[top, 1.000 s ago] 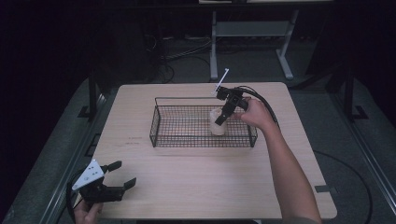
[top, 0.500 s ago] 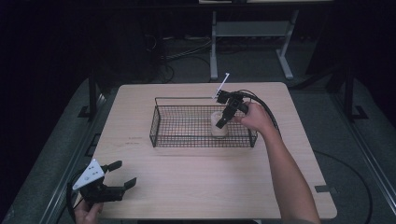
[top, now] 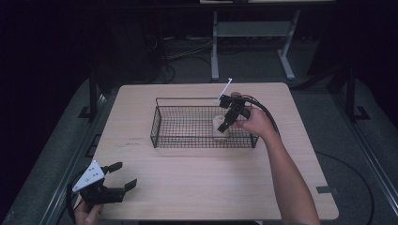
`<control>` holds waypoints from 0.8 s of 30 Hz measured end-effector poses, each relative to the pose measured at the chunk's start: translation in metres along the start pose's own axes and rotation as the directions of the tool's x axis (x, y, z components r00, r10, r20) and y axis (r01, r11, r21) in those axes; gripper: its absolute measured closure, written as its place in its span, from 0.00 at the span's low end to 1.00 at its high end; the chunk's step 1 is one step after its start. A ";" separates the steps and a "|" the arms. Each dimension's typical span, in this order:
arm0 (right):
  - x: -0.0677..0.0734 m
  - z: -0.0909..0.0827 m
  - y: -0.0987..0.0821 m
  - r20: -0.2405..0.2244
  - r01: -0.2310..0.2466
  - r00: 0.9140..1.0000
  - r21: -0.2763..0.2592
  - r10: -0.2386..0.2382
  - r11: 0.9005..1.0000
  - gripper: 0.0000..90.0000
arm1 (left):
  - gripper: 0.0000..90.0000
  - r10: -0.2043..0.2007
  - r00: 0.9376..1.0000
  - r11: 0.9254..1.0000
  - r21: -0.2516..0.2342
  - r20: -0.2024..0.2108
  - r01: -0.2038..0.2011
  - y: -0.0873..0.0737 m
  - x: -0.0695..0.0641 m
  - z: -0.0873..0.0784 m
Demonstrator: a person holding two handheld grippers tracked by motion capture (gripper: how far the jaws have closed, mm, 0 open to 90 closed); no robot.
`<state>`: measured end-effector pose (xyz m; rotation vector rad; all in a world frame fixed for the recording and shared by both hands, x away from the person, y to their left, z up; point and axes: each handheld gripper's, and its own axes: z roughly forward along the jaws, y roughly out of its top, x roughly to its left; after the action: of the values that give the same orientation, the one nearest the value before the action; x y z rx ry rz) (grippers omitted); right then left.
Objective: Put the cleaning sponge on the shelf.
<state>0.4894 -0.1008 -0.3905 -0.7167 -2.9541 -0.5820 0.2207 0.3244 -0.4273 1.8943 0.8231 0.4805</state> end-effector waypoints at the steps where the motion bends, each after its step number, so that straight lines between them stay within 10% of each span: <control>1: 0.000 0.001 0.000 0.001 0.000 1.000 -0.001 0.000 1.000 0.30 | 0.16 0.001 1.000 1.000 0.000 0.000 -0.001 0.000 0.000 0.000; 24: 0.009 -0.029 -0.008 -0.002 -0.017 1.000 -0.062 0.017 0.998 0.18 | 0.16 -0.009 1.000 1.000 -0.006 -0.007 0.009 -0.002 0.000 -0.004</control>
<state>0.4759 -0.1142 -0.3655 -0.7460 -2.9376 -0.6758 0.2177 0.3278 -0.4276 1.8834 0.8344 0.4840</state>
